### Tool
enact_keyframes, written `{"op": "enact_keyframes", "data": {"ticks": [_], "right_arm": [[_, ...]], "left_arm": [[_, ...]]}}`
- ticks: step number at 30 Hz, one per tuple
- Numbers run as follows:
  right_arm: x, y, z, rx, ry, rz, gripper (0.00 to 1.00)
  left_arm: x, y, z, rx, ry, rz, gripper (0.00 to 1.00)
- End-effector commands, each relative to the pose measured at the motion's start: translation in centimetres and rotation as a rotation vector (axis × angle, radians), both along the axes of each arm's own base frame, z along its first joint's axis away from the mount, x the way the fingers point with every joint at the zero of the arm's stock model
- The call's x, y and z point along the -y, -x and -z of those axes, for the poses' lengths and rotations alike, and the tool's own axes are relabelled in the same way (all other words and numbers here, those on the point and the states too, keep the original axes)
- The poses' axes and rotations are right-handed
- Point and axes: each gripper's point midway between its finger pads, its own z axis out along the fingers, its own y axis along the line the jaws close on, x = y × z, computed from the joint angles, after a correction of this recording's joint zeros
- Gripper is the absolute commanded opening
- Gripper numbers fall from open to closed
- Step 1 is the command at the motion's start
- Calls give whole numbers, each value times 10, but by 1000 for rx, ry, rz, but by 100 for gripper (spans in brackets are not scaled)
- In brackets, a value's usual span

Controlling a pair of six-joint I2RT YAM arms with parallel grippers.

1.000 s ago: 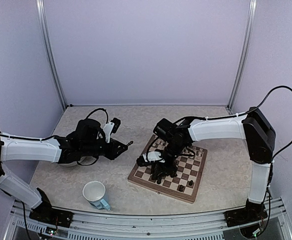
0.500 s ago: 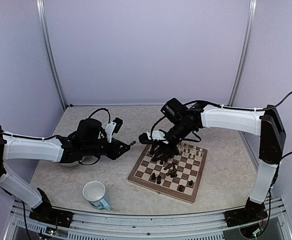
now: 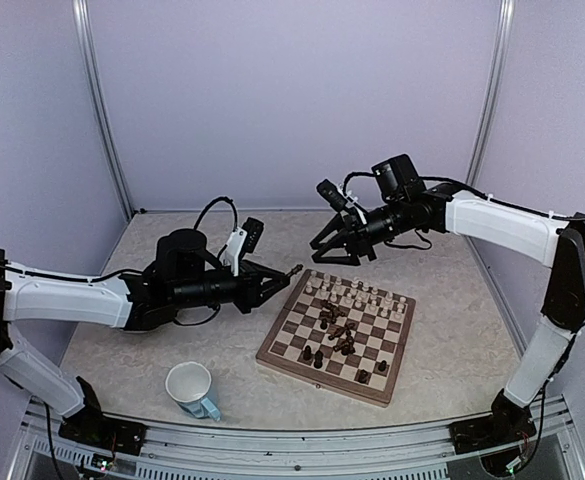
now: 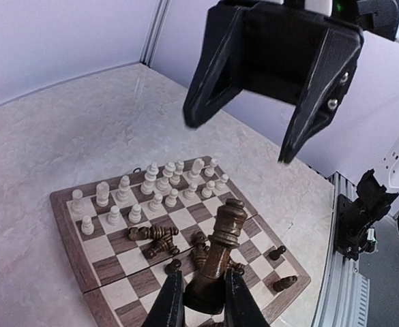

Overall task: Set up the chess pieces on the board
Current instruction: Pass from the left arm to the right

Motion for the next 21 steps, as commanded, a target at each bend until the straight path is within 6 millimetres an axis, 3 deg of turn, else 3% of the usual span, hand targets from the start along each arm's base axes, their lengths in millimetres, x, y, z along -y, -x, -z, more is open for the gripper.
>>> {"op": "enact_keyframes", "data": {"ticks": [1, 8, 21], "right_arm": [[-9, 19, -3, -159, -74, -102, 51], [-6, 32, -7, -182, -105, -158, 46], [-7, 34, 2, -183, -95, -161, 25]], "left_arm": [[23, 1, -24, 48, 59, 46, 10], [34, 1, -26, 46, 63, 58, 10], [35, 1, -24, 40, 69, 56, 10]]}}
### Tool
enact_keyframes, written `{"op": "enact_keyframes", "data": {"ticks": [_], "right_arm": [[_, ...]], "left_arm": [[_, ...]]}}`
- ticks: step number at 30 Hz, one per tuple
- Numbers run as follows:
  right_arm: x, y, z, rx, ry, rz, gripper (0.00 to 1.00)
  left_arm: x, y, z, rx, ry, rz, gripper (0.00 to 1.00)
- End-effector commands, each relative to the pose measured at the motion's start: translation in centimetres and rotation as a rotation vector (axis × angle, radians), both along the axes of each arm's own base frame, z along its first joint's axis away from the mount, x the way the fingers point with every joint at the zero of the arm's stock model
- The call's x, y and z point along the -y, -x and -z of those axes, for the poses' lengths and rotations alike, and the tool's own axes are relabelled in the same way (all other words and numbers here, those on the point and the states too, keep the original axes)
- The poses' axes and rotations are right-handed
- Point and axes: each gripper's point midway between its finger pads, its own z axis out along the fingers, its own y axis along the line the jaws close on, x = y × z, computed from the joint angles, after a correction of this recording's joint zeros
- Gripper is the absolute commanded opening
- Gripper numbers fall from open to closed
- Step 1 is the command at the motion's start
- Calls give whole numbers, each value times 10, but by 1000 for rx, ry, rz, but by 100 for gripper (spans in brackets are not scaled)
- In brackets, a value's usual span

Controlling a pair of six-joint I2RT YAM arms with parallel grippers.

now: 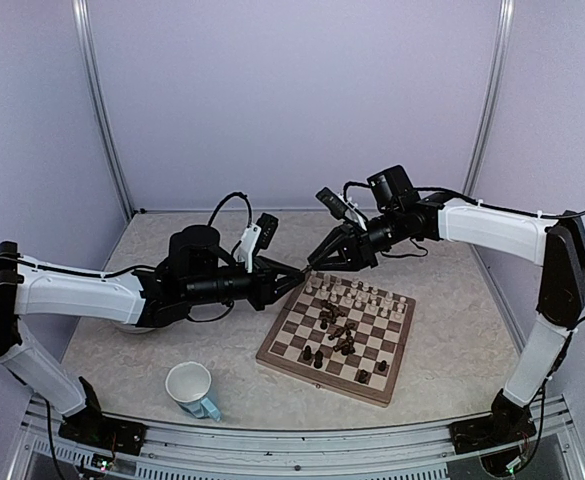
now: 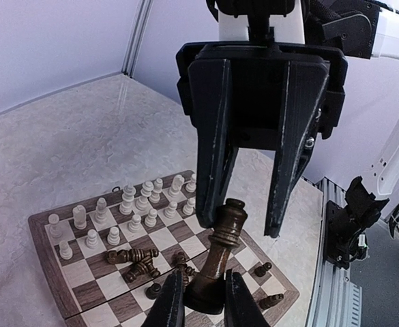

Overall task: Set up the chess pieces on the board
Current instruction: Pass from the left arm to the right, then place the king on d8.

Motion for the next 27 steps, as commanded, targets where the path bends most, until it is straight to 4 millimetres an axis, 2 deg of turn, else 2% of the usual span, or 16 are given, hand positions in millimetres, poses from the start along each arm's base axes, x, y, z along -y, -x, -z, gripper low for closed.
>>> {"op": "enact_keyframes", "data": {"ticks": [1, 6, 9, 12, 13, 14, 15, 19, 21, 24, 27], "right_arm": [[-2, 6, -5, 8, -23, -26, 22], [-3, 3, -3, 20, -16, -14, 7], [-2, 2, -3, 40, -6, -3, 3], [1, -2, -3, 94, 24, 24, 2], [4, -5, -5, 123, 35, 39, 2], [7, -7, -6, 154, 48, 53, 2], [11, -9, -6, 186, 64, 69, 2], [29, -9, 0, 309, 157, 112, 1], [42, -5, 4, 372, 207, 121, 1], [61, 8, 24, 438, 299, 91, 2], [75, 26, 47, 481, 398, 30, 2]], "left_arm": [[7, 0, -12, 19, 36, 12, 10], [7, -1, -10, 16, 33, 6, 10], [4, -5, -7, 14, 25, -20, 20], [-4, -14, -6, 16, 3, -87, 43], [-7, -16, -7, 22, -9, -113, 59], [-12, -19, -9, 25, -18, -140, 92], [-19, -27, -11, 13, -29, -190, 98], [-45, -64, -17, -184, -86, -308, 99], [-49, -71, -17, -259, -114, -284, 99], [-51, -77, -53, -216, -53, -271, 99], [-72, -92, -107, -128, 27, -420, 99]]}}
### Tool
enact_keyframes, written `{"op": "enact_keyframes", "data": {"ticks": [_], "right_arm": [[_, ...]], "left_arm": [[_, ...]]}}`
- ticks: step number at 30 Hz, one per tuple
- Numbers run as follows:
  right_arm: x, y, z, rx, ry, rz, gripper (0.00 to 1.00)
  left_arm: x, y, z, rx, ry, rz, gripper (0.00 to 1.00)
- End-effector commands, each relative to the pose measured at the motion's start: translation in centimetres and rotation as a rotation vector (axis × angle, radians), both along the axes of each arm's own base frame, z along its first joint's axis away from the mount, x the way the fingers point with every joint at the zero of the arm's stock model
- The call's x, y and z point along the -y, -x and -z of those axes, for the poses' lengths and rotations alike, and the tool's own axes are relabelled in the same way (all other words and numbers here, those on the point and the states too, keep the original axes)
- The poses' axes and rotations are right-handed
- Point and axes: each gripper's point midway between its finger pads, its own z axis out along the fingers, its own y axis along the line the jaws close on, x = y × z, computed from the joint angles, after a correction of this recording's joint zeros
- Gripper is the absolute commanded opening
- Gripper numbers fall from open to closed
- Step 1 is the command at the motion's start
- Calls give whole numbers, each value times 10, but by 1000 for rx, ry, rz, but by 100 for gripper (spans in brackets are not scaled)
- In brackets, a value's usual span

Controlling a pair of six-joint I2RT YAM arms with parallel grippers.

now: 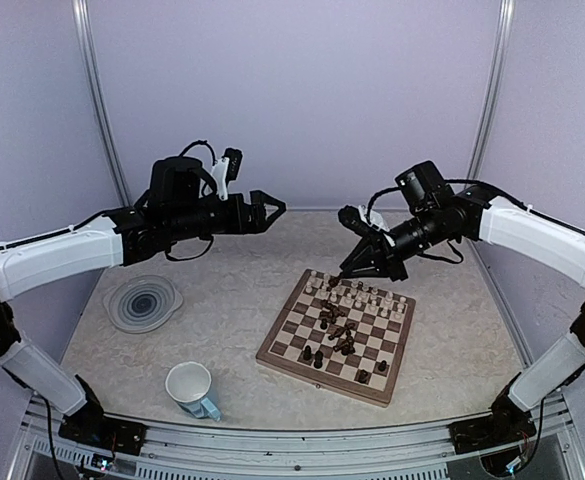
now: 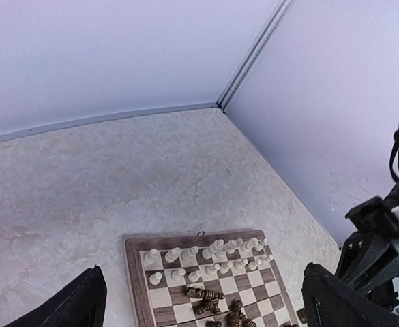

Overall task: Set up the chess pieces on the board
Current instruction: Place the king on d8.

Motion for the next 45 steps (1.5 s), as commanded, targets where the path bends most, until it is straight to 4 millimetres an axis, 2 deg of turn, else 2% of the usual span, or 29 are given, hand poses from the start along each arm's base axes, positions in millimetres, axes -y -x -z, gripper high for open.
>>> {"op": "enact_keyframes", "data": {"ticks": [1, 6, 8, 13, 18, 22, 30, 33, 35, 39, 42, 45], "right_arm": [[30, 27, 53, 81, 247, -64, 2], [30, 77, 110, 168, 478, -193, 1], [28, 89, 123, 180, 525, -225, 1], [24, 103, 134, 152, 562, -282, 1], [21, 110, 148, 155, 605, -313, 2], [18, 109, 155, 155, 624, -323, 1], [12, 107, 153, 143, 631, -343, 1], [11, 106, 154, 141, 644, -348, 1], [9, 104, 153, 146, 643, -344, 1], [6, 101, 150, 159, 637, -332, 2], [5, 101, 148, 157, 630, -331, 1], [6, 103, 149, 153, 629, -331, 1]], "left_arm": [[-27, -4, -60, 47, 60, -161, 99], [-69, -17, -145, 143, 239, -398, 99], [-83, -20, -170, 153, 290, -464, 99], [-104, -23, -219, 162, 399, -550, 99], [-111, -21, -252, 183, 447, -571, 99], [-106, -16, -270, 188, 484, -525, 99], [-95, 7, -299, 201, 576, -381, 99], [-96, 13, -302, 220, 587, -361, 99], [-100, 11, -295, 235, 574, -387, 99], [-109, 18, -304, 264, 589, -384, 99], [-105, 21, -311, 275, 606, -350, 99], [-95, 16, -307, 255, 593, -328, 99]]}}
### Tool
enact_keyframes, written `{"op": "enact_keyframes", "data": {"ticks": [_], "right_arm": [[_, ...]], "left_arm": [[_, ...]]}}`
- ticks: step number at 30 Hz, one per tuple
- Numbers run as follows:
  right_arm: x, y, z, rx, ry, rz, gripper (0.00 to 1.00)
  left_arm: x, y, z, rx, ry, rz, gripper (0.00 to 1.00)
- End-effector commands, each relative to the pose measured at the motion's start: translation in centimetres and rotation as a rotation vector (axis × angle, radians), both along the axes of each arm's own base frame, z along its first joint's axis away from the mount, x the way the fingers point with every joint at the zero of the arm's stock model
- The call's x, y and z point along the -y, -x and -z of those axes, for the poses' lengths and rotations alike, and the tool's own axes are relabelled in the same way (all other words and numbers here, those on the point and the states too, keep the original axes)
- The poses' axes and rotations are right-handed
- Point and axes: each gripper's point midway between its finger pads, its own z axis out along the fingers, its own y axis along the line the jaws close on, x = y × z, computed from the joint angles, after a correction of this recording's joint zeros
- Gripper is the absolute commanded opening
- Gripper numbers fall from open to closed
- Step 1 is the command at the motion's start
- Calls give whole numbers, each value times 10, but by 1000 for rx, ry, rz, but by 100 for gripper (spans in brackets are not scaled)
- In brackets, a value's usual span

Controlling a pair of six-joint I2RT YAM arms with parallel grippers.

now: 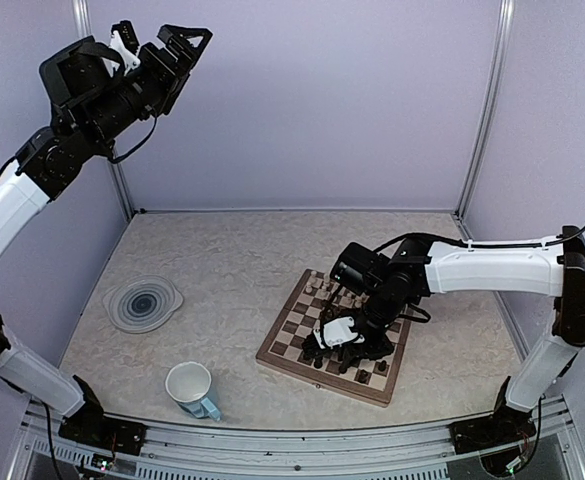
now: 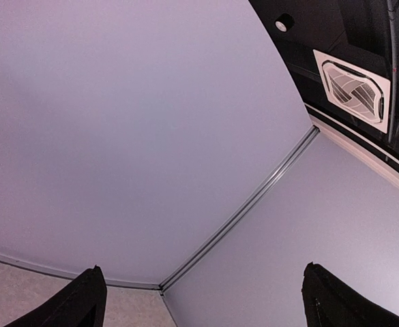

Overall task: Set up the chess pieces on the board
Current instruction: Place the king on d8.

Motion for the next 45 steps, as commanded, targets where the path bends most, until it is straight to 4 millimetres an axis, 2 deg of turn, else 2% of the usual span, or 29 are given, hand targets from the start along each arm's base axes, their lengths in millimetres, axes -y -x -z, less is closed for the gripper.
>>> {"op": "enact_keyframes", "data": {"ticks": [1, 4, 6, 8, 10, 12, 13, 15, 18, 22, 26, 30, 41, 45], "right_arm": [[-1, 6, -4, -7, 0, -22, 1], [-3, 5, -7, -4, -9, -20, 2], [-5, 5, -9, -4, -15, -17, 1], [-6, 5, -9, -4, -17, -12, 2], [-7, 5, -9, -2, -22, -8, 2], [-9, 3, -8, 1, -27, -3, 2], [-10, 3, -8, -2, -28, -2, 2], [-12, 3, -7, -5, -29, -4, 2], [-15, 0, -6, -1, -21, -4, 2], [-21, -3, -7, -4, -20, -5, 2], [-25, -2, -3, -9, -9, -8, 3], [-24, -2, 5, -17, 17, -14, 2], [-22, -3, 17, -16, 45, -12, 6], [-22, -4, 18, -13, 45, -8, 13]], "left_arm": [[7, 3, -12, 38, 3, 45, 99], [16, 6, -8, 52, -41, 42, 99], [8, -2, 2, 42, -88, -18, 99], [-11, -18, 31, -2, -152, -111, 99], [-33, -37, 71, -53, -241, -196, 99], [-60, -53, 116, -110, -349, -307, 99], [-74, -60, 149, -167, -399, -373, 99], [-90, -66, 186, -190, -490, -429, 99], [-100, -65, 218, -163, -563, -464, 99], [-99, -55, 219, -88, -587, -394, 99], [-116, -48, 212, -55, -554, -399, 98], [-124, -45, 208, -40, -525, -388, 96], [-123, -46, 212, -47, -518, -368, 95], [-122, -47, 213, -50, -521, -363, 95]]}}
